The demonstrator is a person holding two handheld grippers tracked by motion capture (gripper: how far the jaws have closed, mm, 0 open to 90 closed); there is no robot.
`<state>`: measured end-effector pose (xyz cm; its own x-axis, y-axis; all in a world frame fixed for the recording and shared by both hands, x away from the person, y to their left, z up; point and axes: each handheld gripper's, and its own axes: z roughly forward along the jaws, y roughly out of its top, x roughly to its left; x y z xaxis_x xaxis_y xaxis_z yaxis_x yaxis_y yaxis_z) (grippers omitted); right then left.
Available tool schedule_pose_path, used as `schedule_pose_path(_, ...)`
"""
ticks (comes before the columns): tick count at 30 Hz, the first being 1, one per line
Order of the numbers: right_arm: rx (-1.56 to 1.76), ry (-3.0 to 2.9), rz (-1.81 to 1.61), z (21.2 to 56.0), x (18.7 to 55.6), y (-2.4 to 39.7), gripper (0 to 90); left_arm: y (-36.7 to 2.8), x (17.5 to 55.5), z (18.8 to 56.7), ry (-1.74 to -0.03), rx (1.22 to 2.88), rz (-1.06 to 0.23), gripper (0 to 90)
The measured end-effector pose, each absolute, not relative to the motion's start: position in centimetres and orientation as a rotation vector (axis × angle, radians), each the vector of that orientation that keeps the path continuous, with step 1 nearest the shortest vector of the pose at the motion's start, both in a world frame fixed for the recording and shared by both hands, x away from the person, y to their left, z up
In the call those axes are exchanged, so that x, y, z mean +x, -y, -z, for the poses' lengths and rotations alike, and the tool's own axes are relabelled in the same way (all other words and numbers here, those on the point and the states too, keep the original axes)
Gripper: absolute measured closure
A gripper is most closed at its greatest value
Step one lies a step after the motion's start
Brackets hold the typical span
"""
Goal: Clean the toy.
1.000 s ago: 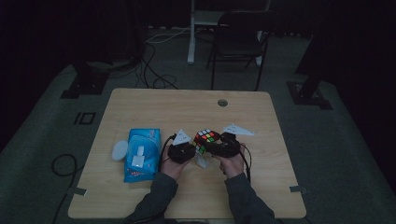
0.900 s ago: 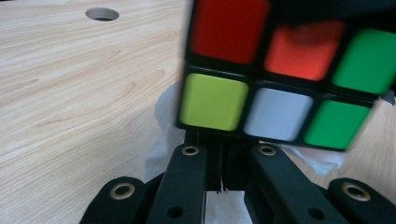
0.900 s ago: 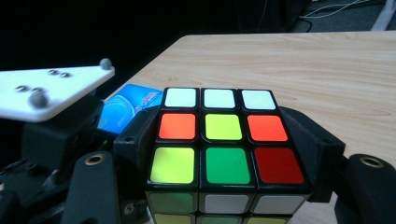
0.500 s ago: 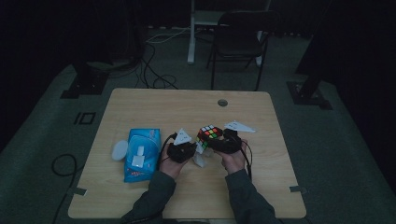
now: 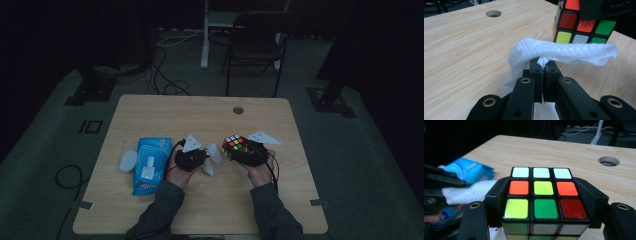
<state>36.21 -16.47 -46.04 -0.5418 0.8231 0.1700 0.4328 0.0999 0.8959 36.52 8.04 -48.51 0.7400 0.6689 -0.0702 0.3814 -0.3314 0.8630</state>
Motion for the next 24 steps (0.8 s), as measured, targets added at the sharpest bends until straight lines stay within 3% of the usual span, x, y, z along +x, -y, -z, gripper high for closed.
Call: schedule_pose_path(24,1.187,-2.002,-1.258,47.1,36.2,18.4,34.0,-9.8,37.0,47.9,-0.845,1.955,-0.408,88.3)
